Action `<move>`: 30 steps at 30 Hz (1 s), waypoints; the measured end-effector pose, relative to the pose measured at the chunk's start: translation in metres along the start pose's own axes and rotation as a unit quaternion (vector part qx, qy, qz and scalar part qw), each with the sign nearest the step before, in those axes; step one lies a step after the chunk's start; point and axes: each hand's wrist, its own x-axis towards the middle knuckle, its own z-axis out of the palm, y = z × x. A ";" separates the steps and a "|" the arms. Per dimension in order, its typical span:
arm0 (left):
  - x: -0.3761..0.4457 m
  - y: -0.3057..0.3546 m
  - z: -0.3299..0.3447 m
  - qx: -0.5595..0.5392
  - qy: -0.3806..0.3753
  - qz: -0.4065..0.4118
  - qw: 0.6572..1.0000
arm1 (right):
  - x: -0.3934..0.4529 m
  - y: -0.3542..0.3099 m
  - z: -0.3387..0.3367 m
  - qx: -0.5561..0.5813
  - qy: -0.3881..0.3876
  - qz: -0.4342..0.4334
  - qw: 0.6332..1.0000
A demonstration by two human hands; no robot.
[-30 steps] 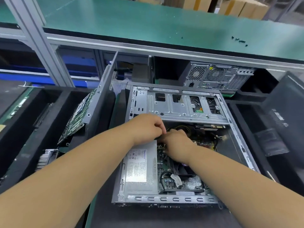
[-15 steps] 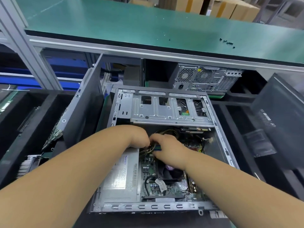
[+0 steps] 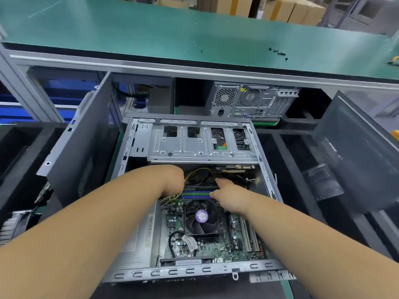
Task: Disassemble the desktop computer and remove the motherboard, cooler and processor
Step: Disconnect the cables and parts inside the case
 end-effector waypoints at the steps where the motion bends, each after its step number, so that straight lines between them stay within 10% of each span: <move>1: -0.003 -0.003 0.000 -0.021 -0.006 -0.005 1.000 | 0.001 0.000 0.000 0.004 -0.001 0.002 1.000; 15: 0.010 -0.026 0.013 -0.229 -0.061 0.037 0.971 | 0.026 -0.003 -0.001 -0.141 0.069 0.092 0.983; 30: 0.011 0.022 0.024 0.016 0.082 0.100 0.991 | 0.060 0.008 0.003 -0.023 0.108 0.122 0.986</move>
